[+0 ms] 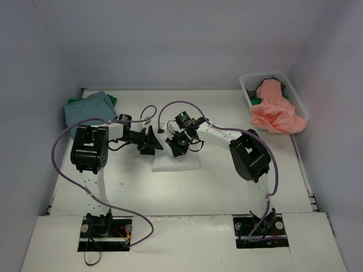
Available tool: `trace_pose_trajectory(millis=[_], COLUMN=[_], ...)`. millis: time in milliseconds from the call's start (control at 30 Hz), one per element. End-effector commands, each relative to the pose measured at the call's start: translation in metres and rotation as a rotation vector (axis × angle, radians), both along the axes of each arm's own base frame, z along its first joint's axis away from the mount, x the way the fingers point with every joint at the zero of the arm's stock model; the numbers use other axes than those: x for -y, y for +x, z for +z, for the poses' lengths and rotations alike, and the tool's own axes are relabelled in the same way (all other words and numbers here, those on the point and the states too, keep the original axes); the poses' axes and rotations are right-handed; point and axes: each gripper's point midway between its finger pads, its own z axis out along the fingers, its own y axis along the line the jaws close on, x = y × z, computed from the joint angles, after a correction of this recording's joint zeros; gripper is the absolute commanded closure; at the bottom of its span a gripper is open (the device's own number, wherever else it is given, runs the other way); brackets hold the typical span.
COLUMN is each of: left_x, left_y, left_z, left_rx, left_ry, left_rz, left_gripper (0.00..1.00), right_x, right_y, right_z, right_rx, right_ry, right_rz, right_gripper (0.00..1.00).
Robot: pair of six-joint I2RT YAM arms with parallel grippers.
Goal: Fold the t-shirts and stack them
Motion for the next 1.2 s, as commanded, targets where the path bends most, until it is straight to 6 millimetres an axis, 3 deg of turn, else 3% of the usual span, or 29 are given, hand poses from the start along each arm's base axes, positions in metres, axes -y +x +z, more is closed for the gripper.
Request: trace_pose_trajectory(millis=[0,333,500,733,967,1067,1100,1167], left_x=[0.003,0.004,0.021,0.051,0.067,0.066,0.064,0.056], left_y=[0.011,-0.001,-0.003,0.0,0.006,0.008,0.008,0.011], left_z=[-0.013,-0.027,-0.033,-0.039,-0.039,-0.033,-0.028,-0.025], left_rx=[0.063,0.036,0.029,0.0,0.011,0.031,0.047,0.051], left_ry=[0.059,0.071,0.057,0.022,0.005,0.007,0.015,0.033], left_rz=[-0.009,-0.016,-0.05,-0.104,-0.119,-0.129,-0.14,-0.132], left_gripper=[0.36,0.36,0.39,0.81,0.83,0.9,0.98,1.0], right_x=[-0.006,-0.01,-0.013,-0.014,-0.012,-0.011,-0.01,-0.009], right_y=[-0.01,-0.013,-0.01,-0.007,-0.008,-0.006,-0.005,-0.002], right_z=[-0.004,-0.013,-0.008,-0.005,-0.006,-0.006,-0.005,-0.001], right_rx=[-0.019,-0.05,-0.04,-0.038,-0.041,-0.035,-0.028,-0.014], right_ry=[0.002,0.005,0.022,0.034,0.035,0.029,0.028,0.029], right_rz=[0.032,0.043,0.045,0.038,0.042,0.04,0.04,0.031], right_gripper=[1.0,1.0,1.0,1.0,1.0,1.0,1.0,1.0])
